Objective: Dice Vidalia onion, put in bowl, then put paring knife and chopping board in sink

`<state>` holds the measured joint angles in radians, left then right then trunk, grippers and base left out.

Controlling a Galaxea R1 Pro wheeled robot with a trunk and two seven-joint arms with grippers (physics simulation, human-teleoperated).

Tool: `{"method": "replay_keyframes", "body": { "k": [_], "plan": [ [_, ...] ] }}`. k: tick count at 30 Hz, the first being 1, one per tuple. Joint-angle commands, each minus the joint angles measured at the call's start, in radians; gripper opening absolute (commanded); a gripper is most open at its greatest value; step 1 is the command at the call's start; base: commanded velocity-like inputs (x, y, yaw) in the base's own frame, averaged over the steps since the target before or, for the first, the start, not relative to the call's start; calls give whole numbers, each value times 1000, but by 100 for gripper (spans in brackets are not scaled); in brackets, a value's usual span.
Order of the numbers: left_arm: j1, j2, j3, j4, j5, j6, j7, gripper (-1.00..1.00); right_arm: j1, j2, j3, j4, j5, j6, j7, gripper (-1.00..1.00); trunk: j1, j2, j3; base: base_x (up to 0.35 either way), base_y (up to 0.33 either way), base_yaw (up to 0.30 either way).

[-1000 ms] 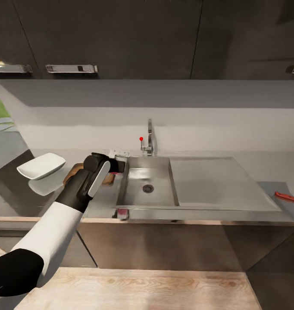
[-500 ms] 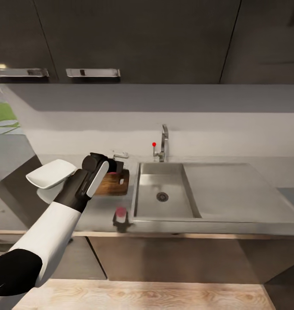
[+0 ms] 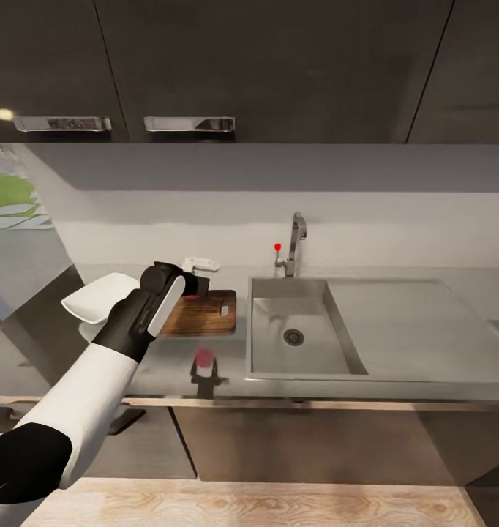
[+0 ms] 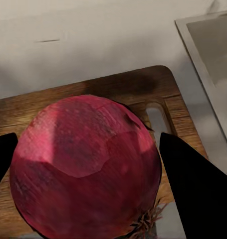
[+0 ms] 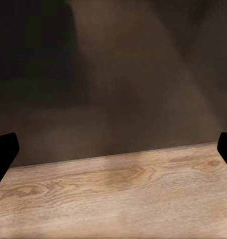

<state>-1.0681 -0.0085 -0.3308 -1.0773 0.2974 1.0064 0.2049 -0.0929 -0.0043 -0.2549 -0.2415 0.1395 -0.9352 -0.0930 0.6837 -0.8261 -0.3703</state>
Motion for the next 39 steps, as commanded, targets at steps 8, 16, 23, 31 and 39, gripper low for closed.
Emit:
{"method": "replay_keyframes", "body": {
  "k": [8,16,23,31,39],
  "plan": [
    [0,0,-1,24,9,3,11,-100,-1,-3,-1,1,11,2,-10,100,0,-1,-1,-2,6,0],
    [0,-2,0,133,11,3,11,-100,-1,3,-1,-1,11,0,-10,100,0,-1,-1,0,0,0],
    [0,-8,83,147,11,3,13,-100,-1,-1,0,2,11,7,-11,100,0,-1,-1,0,0,0],
    [0,-27,92,140,11,3,13,-100,-1,-8,-1,2,11,16,-11,100,0,-1,-3,0,0,0],
    [0,-36,92,137,9,3,13,-100,-1,-8,0,2,11,16,-11,100,0,-1,-3,0,0,0]
  ]
}}
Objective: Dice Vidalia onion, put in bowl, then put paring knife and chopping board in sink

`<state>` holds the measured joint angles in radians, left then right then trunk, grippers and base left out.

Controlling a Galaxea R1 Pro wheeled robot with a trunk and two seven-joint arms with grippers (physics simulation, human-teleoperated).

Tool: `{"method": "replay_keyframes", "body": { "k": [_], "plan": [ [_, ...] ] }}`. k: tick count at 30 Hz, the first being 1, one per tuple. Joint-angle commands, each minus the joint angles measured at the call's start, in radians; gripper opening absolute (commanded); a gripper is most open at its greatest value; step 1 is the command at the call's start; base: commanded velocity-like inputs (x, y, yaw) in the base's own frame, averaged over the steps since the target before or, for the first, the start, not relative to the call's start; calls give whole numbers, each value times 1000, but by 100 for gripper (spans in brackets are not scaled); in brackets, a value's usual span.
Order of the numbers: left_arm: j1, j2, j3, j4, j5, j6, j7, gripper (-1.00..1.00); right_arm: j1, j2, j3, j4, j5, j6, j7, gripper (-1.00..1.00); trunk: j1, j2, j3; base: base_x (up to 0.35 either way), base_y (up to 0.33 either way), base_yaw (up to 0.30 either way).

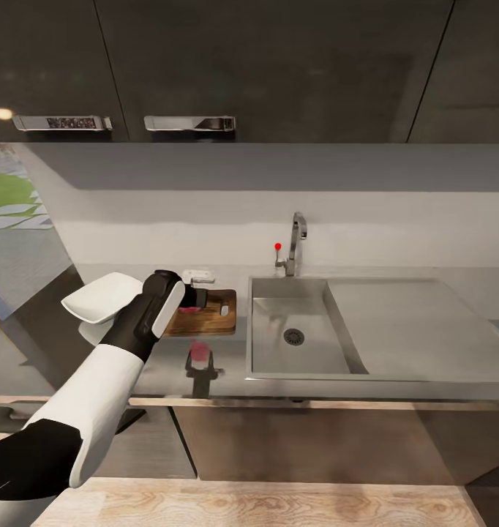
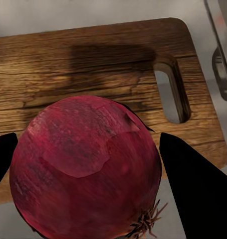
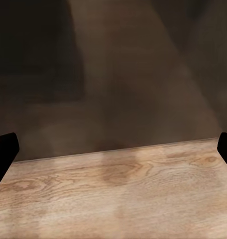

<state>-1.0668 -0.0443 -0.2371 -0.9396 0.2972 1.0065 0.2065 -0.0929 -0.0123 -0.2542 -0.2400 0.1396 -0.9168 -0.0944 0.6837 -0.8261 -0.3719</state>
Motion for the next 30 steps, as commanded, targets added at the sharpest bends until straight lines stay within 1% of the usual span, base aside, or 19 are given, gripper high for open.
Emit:
{"method": "replay_keyframes", "body": {
  "k": [1,10,20,24,30],
  "plan": [
    [-1,0,-2,-1,10,3,11,-100,-1,0,-1,1,11,-2,-10,100,0,-1,-1,0,0,0],
    [-1,2,-1,-2,9,3,11,-100,-1,1,0,1,11,-2,-10,100,0,-1,-1,11,0,0],
    [-1,3,-1,-2,8,3,11,-100,-1,0,0,2,11,-1,-10,100,0,-1,-3,111,0,0],
    [-1,5,-1,-2,8,3,11,-100,-1,0,-2,25,11,-2,-9,100,0,-1,-5,114,0,0],
    [-1,7,-1,-1,8,2,11,-100,-1,0,-2,39,11,-2,-8,100,0,-1,-10,13,0,0]
  ]
}}
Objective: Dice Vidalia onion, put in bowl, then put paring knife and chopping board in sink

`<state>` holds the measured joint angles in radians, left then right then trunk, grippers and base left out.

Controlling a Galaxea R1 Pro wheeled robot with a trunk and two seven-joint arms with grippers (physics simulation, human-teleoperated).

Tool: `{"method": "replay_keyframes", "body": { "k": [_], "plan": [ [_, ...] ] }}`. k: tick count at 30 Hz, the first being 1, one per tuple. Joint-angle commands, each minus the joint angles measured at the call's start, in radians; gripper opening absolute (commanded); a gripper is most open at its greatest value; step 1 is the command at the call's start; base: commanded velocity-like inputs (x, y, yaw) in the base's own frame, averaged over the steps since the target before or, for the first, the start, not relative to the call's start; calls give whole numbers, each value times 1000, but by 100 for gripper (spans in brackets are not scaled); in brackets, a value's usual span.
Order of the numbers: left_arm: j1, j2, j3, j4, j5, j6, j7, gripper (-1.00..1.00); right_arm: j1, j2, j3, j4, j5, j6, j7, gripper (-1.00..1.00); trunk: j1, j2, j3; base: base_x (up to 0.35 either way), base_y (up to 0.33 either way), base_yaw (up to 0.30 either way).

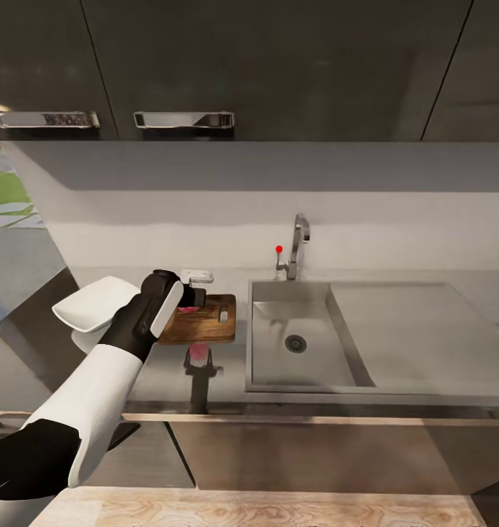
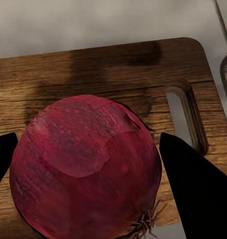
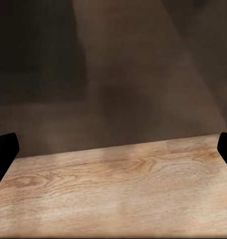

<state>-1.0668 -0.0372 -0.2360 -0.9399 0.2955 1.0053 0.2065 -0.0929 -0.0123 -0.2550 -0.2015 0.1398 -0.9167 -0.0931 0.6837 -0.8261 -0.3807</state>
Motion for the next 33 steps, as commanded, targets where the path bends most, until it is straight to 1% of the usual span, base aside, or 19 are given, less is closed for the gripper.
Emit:
{"method": "replay_keyframes", "body": {
  "k": [1,13,18,33],
  "plan": [
    [-1,0,-2,-1,10,3,11,-100,-1,0,-1,1,11,-2,-10,100,0,-1,-2,2,0,0],
    [-1,7,-2,-11,10,3,11,-100,-1,0,-1,2,12,-1,-10,100,0,-1,-20,0,0,0],
    [-1,20,-2,-14,10,3,11,-100,-1,0,0,2,12,-1,-10,100,0,-1,-28,47,0,0],
    [-1,24,-2,-16,10,3,11,-100,-1,0,0,4,12,-1,-10,100,0,-1,-52,76,0,0]
  ]
}}
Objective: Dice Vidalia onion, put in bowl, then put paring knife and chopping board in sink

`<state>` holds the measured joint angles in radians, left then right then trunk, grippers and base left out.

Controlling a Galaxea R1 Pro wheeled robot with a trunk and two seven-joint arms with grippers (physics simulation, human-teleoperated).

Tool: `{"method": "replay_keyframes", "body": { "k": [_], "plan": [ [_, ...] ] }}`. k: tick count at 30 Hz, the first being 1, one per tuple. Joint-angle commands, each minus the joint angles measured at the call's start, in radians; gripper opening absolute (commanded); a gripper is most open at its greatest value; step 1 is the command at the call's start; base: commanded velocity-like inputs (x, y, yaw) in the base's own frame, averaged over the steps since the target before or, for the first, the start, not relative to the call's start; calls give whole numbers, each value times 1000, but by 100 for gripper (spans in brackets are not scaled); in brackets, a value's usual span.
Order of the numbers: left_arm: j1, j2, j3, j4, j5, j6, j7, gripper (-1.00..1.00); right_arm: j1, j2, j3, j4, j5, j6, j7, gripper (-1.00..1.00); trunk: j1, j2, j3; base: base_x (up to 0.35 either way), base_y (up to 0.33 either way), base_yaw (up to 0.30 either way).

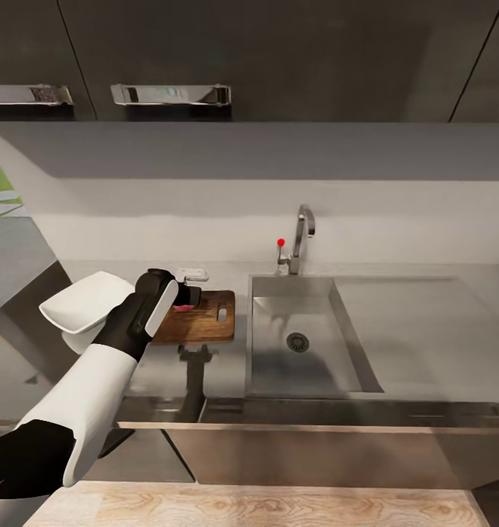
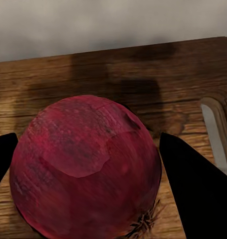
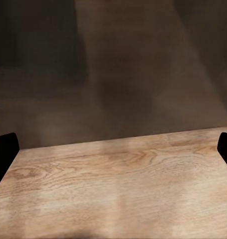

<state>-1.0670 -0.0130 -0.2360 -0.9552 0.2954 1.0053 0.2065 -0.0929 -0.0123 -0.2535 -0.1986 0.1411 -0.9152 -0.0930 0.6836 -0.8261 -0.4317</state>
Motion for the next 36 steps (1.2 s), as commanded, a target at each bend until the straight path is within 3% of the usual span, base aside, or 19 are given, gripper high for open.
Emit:
{"method": "replay_keyframes", "body": {
  "k": [1,17,36],
  "plan": [
    [-1,1,-2,-1,10,3,11,-100,-1,0,-1,0,11,-2,-10,100,0,-1,-3,84,0,0],
    [-1,4,-2,-16,10,4,11,-100,-1,0,-1,1,11,-2,-10,100,0,-1,-28,10,0,0],
    [-1,15,-2,-29,10,4,11,-100,-1,0,-1,4,11,-2,-9,100,0,-1,-30,-64,0,0]
  ]
}}
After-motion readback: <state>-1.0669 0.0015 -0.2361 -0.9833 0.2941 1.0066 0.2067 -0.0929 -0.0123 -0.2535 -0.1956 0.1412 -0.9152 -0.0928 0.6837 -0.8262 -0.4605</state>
